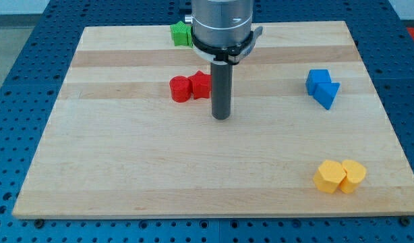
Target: Move the arm to the bottom right corner
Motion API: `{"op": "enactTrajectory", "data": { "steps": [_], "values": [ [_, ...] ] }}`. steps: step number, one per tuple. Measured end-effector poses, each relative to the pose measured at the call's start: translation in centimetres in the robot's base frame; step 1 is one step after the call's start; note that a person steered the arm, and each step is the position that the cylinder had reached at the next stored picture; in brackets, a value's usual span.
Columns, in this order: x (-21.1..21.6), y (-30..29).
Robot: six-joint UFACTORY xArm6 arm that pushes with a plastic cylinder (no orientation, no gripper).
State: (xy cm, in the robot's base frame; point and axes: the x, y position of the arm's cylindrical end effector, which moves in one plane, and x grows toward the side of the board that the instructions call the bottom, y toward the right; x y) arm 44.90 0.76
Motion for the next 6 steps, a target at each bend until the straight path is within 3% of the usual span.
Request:
{"op": "enactTrajectory", "data": {
  "steps": [1, 5, 6],
  "values": [
    [0.3, 2.0],
    [4.1, 25.0],
    [5.0, 26.7]
  ]
}}
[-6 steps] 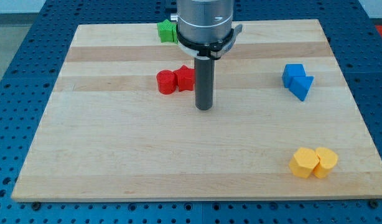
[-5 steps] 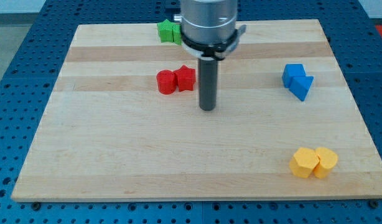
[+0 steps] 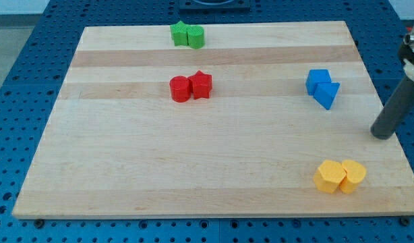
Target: Move the arm to the bottom right corner
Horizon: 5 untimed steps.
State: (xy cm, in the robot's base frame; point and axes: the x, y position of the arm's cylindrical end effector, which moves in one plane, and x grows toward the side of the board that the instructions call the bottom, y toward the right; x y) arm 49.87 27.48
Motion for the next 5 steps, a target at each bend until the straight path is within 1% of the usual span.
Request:
{"op": "enactTrajectory", "data": {
  "steps": [1, 3, 4, 5],
  "values": [
    [2.5, 0.1],
    [10.0, 0.4],
    [10.2, -2.6],
    [8.9, -7.7]
  ]
}}
